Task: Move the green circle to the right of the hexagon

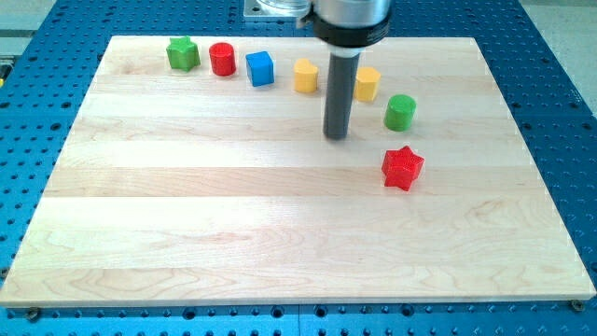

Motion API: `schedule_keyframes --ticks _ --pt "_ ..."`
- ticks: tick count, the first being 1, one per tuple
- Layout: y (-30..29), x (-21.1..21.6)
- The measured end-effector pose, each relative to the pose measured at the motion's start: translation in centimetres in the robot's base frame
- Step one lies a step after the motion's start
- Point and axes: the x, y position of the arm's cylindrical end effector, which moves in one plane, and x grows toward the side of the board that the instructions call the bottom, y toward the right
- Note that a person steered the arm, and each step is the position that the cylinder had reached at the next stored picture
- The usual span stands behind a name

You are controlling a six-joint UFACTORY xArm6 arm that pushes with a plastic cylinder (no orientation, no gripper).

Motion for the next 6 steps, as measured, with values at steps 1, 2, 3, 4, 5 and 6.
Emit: schedule_keyframes --ticks 1,2,3,4,5,6 --pt "5.1 -0.2" --pt "7.5 -3.5" --pt "8.2 -1.6" --pt "10.3 0.0" --pt "10.5 -3.2" --pt "10.5 -4.1"
